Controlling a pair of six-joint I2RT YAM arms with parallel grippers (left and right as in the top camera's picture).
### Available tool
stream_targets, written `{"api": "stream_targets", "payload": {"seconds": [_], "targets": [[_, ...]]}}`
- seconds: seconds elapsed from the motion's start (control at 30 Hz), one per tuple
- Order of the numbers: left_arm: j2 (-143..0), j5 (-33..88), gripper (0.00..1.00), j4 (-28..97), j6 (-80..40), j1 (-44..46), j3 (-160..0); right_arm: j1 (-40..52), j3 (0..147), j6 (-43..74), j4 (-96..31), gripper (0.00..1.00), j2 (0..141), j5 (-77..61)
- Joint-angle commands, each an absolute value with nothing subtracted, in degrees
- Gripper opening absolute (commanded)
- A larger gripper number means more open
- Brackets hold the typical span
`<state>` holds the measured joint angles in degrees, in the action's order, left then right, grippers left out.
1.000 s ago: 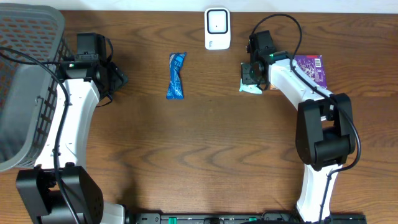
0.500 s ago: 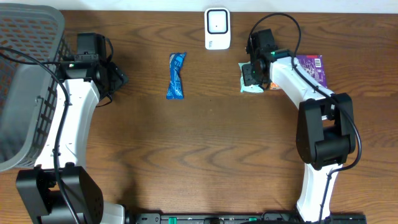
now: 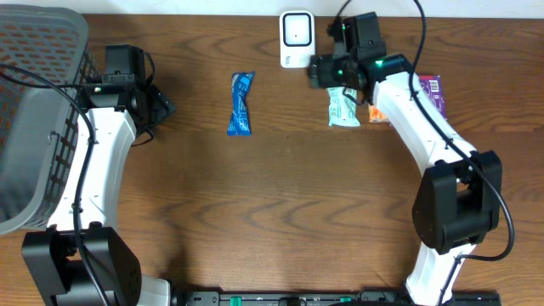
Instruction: Scan the item barcode
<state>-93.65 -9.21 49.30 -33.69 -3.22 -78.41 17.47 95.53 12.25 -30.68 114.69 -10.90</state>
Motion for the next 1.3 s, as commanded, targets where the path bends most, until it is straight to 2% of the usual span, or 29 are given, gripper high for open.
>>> {"api": "stream_targets", "payload": {"seconds": [0.0, 0.17, 0.33, 0.47, 0.57, 0.63, 0.67, 0.7, 0.73, 0.77, 0.83, 0.87, 1.03, 1.27], "targets": [[-93.9, -9.9, 0.98, 49.5, -34.4, -3.4, -78.4, 20.2, 95.8, 13.4, -28.8, 0.85, 116.4, -19.6], [-93.9, -9.9, 0.98, 49.5, -34.4, -3.4, -78.4, 24.9, 95.8, 20.8, -23.8, 0.91, 121.0, -20.0], [-93.9, -9.9, 0.98, 49.5, -34.4, -3.4, -78.4, 30.1, 95.8, 21.6, -18.4, 0.99, 126.1, -20.5], [-93.9, -9.9, 0.98, 49.5, -34.4, -3.4, -78.4, 33.5, 95.9, 21.6, -16.7, 0.98, 129.3, -20.5], [-93.9, -9.9, 0.98, 49.5, -34.4, -3.4, -78.4, 35.4, 95.9, 21.6, -16.1, 0.91, 131.3, -20.4], [-93.9, -9.9, 0.98, 49.5, -34.4, -3.4, -78.4, 35.9, 95.9, 21.6, -16.1, 0.84, 132.3, -20.5], [-93.9, -9.9, 0.98, 49.5, -34.4, -3.4, -78.4, 36.0, 95.9, 21.6, -16.1, 0.75, 132.7, -20.5], [-93.9, -9.9, 0.98, 49.5, -34.4, -3.4, -78.4, 36.1, 95.9, 21.6, -16.0, 0.63, 133.1, -20.5], [-93.9, -9.9, 0.98, 49.5, -34.4, -3.4, -78.4, 36.0, 95.9, 21.6, -16.0, 0.42, 133.1, -20.5], [-93.9, -9.9, 0.98, 49.5, -34.4, -3.4, -78.4, 36.0, 95.9, 21.6, -16.0, 0.28, 133.1, -20.5], [-93.9, -9.9, 0.98, 49.5, -34.4, -3.4, -78.4, 35.6, 95.9, 21.6, -16.1, 0.04, 133.1, -20.5], [-93.9, -9.9, 0.98, 49.5, -34.4, -3.4, -78.4, 35.4, 95.9, 21.6, -16.3, 0.01, 132.9, -20.6], [-93.9, -9.9, 0.98, 49.5, -34.4, -3.4, -78.4, 34.2, 96.8, 21.6, -20.2, 0.01, 132.2, -22.2], [-93.9, -9.9, 0.98, 49.5, -34.4, -3.4, -78.4, 32.5, 98.5, 20.0, -39.6, 0.01, 128.7, -26.1]]}}
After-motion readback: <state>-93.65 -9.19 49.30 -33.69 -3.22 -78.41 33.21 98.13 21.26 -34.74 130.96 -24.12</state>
